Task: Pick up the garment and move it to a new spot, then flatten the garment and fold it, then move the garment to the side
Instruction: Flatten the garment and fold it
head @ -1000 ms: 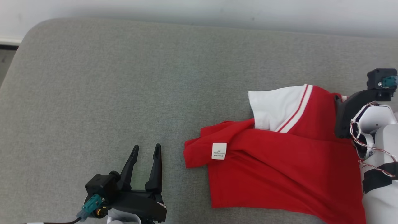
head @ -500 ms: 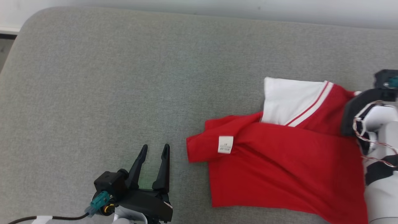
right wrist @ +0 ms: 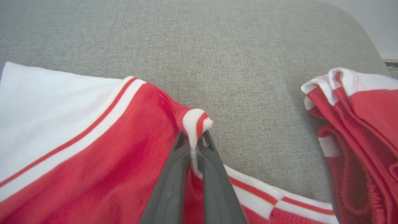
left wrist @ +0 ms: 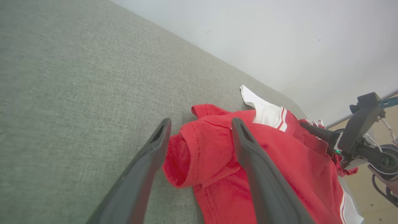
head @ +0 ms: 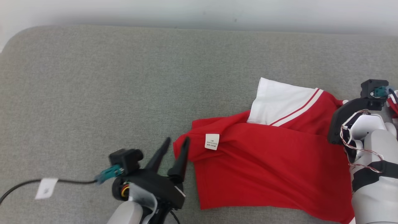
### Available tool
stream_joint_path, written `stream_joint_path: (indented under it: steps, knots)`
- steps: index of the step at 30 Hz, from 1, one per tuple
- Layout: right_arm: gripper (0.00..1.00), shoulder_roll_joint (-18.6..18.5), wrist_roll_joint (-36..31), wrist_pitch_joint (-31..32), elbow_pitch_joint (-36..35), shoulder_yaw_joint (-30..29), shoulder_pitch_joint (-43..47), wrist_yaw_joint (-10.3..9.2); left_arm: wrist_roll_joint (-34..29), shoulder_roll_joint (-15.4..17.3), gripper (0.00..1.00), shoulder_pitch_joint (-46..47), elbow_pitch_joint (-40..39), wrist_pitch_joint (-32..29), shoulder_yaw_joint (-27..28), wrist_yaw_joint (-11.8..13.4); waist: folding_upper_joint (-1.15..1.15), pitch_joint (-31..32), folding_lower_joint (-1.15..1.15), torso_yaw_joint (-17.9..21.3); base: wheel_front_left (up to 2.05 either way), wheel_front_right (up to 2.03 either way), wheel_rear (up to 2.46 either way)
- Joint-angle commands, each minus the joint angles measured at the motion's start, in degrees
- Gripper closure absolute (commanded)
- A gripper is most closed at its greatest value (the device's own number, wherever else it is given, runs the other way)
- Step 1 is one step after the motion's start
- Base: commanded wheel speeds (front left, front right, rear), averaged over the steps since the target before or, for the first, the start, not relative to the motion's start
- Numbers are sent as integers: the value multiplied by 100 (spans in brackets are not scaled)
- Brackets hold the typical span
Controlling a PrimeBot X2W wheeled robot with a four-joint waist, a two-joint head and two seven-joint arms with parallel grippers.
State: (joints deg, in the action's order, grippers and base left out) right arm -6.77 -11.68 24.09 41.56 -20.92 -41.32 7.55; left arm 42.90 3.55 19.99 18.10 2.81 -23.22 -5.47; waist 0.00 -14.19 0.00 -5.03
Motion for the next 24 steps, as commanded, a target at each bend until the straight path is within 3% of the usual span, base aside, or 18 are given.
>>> stream_joint_path:
  steps: [1,5,8,9,10,11,20,24]
  knots:
    - [100,24,8,-42,23,21,9,-15,94,-33,0,127,95,-199,-72,30,0,33,0,45,0,0,0]
    - [100,72,3,-84,119,59,-58,-15,57,-35,0,326,437,-689,-255,302,0,53,0,100,0,0,0]
    - [100,77,17,-109,147,77,-74,-15,103,-47,0,431,520,-798,-327,358,0,65,0,119,0,0,0]
    - [100,74,27,-128,163,89,-80,-15,128,-50,36,465,568,-835,-359,381,0,71,0,126,0,0,0]
    - [100,69,35,-144,183,98,-81,-15,91,-49,80,524,580,-764,-354,406,0,80,0,134,0,0,0]
    - [100,61,42,-162,200,117,-87,-15,28,-46,100,561,597,-702,-358,429,0,96,0,144,0,0,0]
    - [100,2,268,-871,-125,-83,-82,-15,-326,209,100,773,299,648,140,620,0,327,0,179,0,0,0]
    - [100,38,399,-1159,-476,-398,118,-15,-334,341,100,546,-74,943,313,636,0,465,0,182,0,0,0]
